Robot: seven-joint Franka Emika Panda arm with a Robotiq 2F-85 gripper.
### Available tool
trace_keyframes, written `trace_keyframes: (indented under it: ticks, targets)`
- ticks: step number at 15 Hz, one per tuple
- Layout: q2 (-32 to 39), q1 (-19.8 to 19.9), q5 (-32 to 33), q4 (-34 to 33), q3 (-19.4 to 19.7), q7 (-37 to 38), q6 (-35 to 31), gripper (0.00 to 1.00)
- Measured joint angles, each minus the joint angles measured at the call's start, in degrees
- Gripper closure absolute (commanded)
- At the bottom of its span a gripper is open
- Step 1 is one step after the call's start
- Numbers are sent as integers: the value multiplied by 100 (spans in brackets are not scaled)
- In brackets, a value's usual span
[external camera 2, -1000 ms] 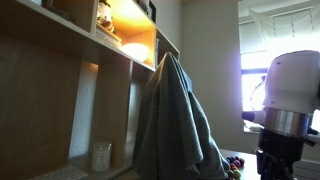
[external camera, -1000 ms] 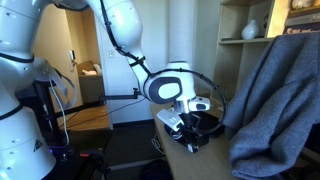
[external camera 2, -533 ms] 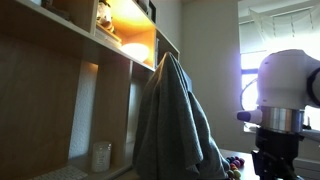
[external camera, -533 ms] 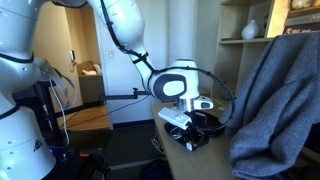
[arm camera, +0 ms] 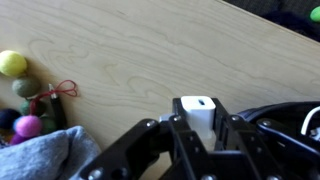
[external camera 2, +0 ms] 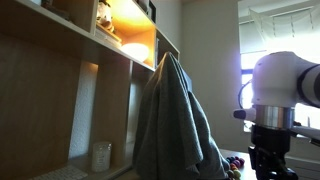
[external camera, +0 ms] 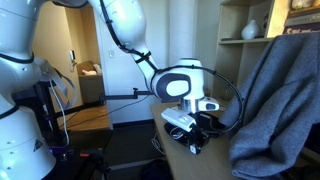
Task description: Take the object and put it in the bag
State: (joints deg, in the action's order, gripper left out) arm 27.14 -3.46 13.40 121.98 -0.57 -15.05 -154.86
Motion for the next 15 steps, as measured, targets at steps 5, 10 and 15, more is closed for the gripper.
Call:
trace_keyframes:
  ticks: [5,10,15]
  targets:
    - [57,-202,153,-136,446,1041,-2,37]
    - [73,-379,227,-151,680,1715,-1,1]
    - [124,-358,198,-191,754,1966,0,0]
